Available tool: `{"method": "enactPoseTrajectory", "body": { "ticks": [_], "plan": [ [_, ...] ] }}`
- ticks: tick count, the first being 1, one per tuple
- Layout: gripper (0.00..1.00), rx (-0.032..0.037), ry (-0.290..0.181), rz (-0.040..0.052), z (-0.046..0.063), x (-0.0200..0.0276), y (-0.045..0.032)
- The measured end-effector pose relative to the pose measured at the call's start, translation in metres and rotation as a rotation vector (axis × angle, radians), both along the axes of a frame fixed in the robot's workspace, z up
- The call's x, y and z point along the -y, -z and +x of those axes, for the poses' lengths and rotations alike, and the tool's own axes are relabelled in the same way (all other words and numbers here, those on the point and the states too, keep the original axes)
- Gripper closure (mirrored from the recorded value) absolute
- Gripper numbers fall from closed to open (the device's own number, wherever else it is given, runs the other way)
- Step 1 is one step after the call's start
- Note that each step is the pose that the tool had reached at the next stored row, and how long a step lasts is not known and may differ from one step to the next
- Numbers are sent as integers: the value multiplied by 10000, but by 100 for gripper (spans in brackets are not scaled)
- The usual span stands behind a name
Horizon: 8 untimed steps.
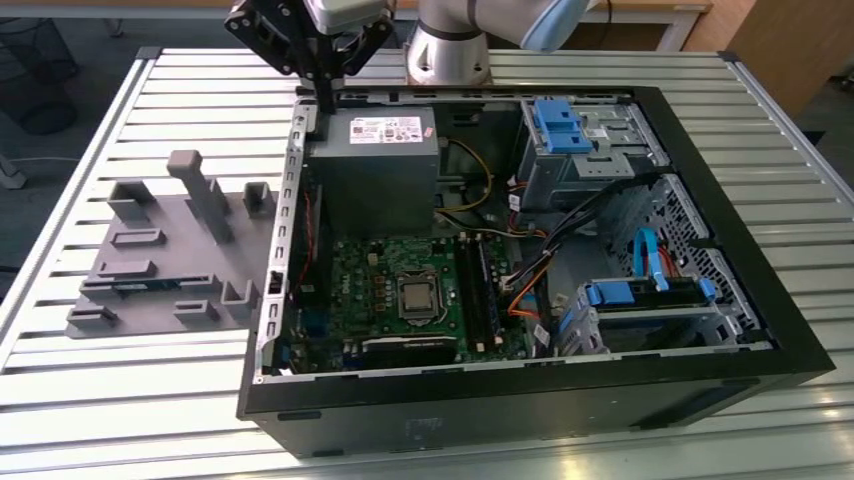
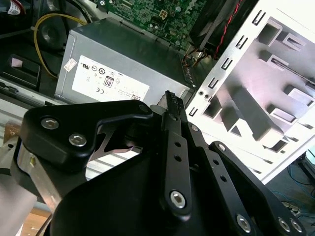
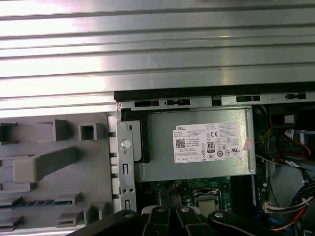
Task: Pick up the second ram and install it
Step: 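Reach for the second ram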
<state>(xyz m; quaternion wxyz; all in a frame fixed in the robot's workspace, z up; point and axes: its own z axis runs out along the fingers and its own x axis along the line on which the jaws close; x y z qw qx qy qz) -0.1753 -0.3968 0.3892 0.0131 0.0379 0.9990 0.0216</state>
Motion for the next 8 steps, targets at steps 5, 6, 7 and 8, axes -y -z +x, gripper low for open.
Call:
{"method": "enactPoseTrajectory", "body": {
  "ticks": [5, 6, 7, 8],
  "plan": [
    [89, 0, 0, 0, -21, 0, 2],
    [89, 0, 0, 0, -25, 0, 2],
    [89, 0, 0, 0, -29, 0, 2],
    [89, 0, 0, 0, -34, 0, 3]
  ]
}}
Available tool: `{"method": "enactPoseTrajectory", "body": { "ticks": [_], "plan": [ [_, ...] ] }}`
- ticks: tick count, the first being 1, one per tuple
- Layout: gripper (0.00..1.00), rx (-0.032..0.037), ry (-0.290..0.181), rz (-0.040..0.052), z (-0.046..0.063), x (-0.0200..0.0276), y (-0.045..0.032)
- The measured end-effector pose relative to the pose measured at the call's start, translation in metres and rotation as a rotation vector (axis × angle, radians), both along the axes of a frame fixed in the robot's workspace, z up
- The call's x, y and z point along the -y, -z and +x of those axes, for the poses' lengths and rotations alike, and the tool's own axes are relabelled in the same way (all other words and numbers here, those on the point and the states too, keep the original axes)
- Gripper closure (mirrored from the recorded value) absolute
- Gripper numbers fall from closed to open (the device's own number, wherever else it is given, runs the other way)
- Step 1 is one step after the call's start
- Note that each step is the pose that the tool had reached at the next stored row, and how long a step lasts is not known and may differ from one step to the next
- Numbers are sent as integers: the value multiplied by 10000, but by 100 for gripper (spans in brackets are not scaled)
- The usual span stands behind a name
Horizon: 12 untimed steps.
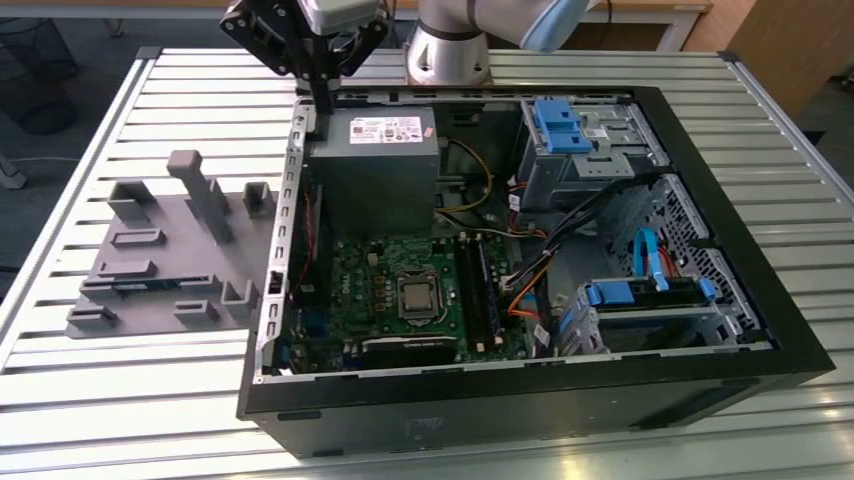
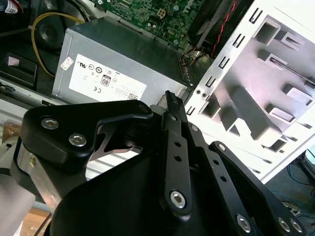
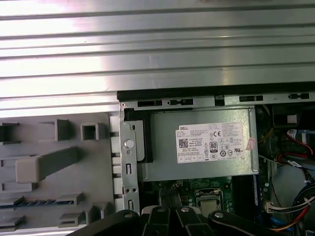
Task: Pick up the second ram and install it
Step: 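Reach for the second ram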
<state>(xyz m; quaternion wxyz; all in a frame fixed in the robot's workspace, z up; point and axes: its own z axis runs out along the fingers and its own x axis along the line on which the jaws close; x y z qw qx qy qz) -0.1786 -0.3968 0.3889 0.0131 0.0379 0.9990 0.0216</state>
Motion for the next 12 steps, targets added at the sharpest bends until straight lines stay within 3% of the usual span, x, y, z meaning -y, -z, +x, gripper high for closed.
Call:
{"method": "enactPoseTrajectory", "body": {
  "ticks": [12],
  "plan": [
    [89, 0, 0, -1, -50, 0, 4]
  ]
}}
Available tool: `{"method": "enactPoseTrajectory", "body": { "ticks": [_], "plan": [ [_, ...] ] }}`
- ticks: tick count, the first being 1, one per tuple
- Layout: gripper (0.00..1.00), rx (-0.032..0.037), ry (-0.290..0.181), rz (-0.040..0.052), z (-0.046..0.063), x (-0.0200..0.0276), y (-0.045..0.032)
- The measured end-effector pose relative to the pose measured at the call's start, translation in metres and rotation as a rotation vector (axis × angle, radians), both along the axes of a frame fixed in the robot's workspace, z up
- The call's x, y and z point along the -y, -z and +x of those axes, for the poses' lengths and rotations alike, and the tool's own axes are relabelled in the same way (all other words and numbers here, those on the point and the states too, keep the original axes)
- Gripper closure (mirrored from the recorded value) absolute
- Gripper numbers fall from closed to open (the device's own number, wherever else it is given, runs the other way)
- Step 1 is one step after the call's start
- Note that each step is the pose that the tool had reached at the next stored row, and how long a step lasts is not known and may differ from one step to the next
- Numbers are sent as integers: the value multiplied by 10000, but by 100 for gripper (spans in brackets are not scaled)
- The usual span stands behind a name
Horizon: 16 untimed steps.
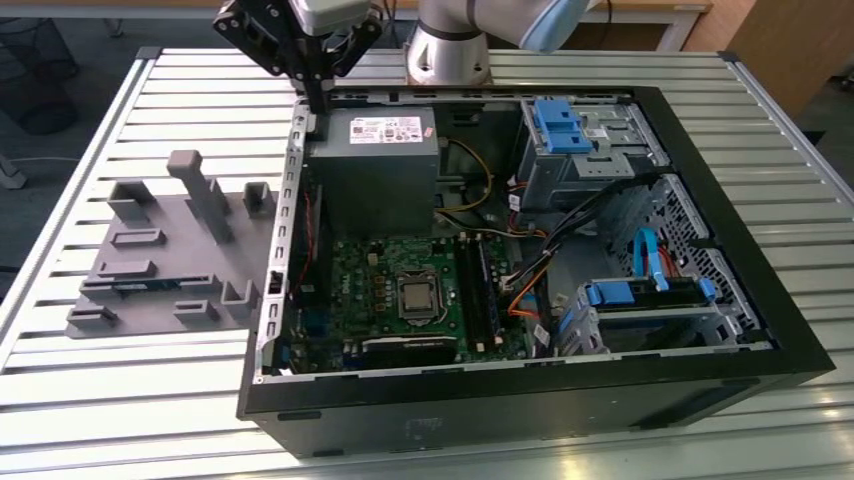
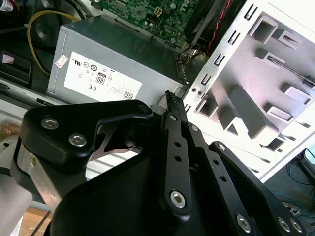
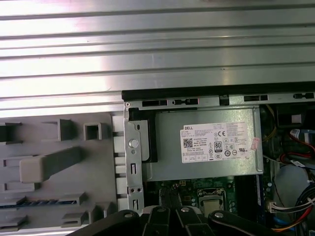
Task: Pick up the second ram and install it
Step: 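Reach for the second ram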
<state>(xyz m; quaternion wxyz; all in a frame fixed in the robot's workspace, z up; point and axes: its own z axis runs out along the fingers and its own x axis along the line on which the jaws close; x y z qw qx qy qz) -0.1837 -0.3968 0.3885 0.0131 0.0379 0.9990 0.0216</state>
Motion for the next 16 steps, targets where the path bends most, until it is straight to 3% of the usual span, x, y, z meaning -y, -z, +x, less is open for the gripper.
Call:
{"method": "enactPoseTrajectory", "body": {
  "ticks": [16],
  "plan": [
    [89, 1, 0, 1, -84, 0, 7]
  ]
}}
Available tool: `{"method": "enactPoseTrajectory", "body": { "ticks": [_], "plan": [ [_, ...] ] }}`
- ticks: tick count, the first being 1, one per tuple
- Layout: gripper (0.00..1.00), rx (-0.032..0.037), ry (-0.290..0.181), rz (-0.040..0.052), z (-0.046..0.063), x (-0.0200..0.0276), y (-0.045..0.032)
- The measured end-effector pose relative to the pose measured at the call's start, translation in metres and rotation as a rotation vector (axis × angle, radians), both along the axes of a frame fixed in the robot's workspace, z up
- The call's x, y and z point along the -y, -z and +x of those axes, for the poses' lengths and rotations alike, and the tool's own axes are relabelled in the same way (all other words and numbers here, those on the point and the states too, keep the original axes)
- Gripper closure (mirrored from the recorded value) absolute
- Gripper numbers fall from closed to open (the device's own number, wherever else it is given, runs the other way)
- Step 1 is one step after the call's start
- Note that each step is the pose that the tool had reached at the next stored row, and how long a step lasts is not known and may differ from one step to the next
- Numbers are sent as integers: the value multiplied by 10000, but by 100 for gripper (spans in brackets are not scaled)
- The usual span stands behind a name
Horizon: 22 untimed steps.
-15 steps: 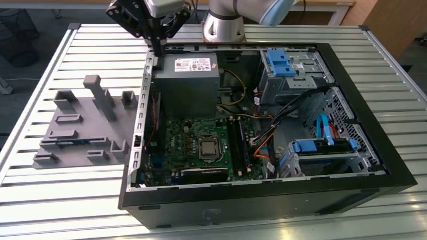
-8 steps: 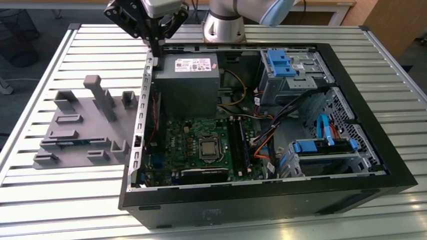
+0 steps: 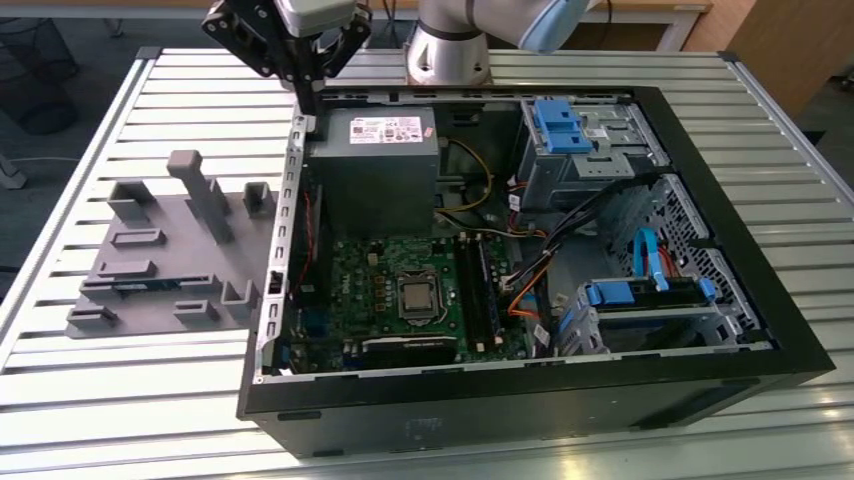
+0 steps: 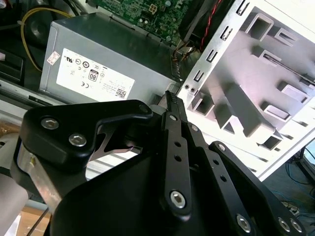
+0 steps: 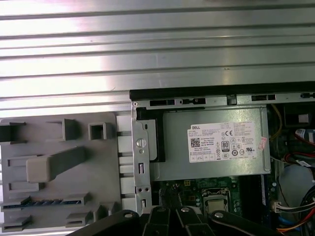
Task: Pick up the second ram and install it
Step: 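Reach for the second ram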
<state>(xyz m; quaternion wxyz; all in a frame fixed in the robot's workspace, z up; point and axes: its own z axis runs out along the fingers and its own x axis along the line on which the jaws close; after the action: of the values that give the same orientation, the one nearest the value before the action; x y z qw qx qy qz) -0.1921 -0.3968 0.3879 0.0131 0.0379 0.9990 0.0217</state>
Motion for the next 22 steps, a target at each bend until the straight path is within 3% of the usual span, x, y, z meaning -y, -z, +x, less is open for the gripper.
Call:
{"method": "enactPoseTrajectory", "body": {
  "ticks": [22],
  "plan": [
    [89, -1, 0, -1, -159, 0, 6]
  ]
}}
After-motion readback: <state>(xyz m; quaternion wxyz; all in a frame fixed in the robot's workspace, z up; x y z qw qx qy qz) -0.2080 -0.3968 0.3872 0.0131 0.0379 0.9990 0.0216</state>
